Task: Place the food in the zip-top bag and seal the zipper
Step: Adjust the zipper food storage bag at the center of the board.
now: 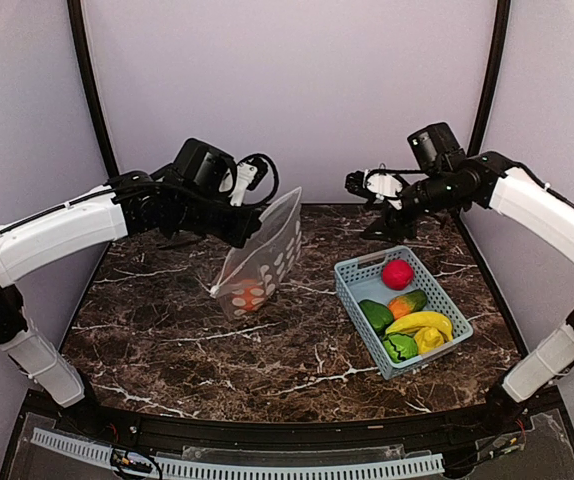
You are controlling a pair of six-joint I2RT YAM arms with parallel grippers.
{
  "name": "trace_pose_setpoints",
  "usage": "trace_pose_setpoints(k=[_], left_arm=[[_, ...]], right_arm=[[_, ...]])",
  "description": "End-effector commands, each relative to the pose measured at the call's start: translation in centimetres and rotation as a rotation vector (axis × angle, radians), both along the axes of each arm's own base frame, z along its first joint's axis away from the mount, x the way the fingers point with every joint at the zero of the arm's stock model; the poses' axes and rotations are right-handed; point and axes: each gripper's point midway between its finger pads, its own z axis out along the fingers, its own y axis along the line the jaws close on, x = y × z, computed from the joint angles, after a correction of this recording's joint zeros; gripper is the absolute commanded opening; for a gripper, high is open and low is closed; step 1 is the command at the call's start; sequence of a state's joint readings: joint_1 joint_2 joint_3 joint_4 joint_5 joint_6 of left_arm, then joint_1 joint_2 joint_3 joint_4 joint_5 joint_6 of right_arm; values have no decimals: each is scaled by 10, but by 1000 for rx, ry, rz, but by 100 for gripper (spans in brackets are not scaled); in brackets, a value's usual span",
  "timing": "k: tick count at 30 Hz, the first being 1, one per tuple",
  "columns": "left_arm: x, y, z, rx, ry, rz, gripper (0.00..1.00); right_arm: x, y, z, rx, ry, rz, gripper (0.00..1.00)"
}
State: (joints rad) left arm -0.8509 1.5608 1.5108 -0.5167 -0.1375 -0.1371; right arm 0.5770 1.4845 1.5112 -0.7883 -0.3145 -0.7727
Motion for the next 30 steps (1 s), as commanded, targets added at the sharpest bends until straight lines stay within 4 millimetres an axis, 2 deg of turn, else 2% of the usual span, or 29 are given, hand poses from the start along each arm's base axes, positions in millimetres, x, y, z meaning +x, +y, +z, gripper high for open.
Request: trace_pose_setpoints(k=[1,6,10,12,15,17,20,24,27,30], left_arm=[[-4,-3,0,-37,-12,-41,1],[-6,0,-6,-77,-11,-42,1],[-9,4,-6,-111,-12,-45,1],[-11,6,-1,-128,-23,-47,1],[-12,14,17,-145,-62,-42,1],[-8,27,31,-121,-96,-6,1],[4,54,37,-30,-130,47,1],[6,85,44,109,-195,101,1],[0,89,49,106,-213,85,1],[-9,69,44,27,-155,5,1]], right_arm=[[1,-27,-16,39,70,-102,67],[-1,-66,-59,-15,163,-244,67],[2,-84,-80,-14,218,-328,66],[6,-91,-90,-28,231,-364,66],[18,-101,-103,-63,239,-423,65],[26,-104,-105,-67,247,-447,65],[35,-104,-102,-56,247,-462,65],[43,-104,-102,-62,244,-480,65],[44,-105,-107,-74,252,-487,65],[46,-107,-112,-89,261,-499,66]])
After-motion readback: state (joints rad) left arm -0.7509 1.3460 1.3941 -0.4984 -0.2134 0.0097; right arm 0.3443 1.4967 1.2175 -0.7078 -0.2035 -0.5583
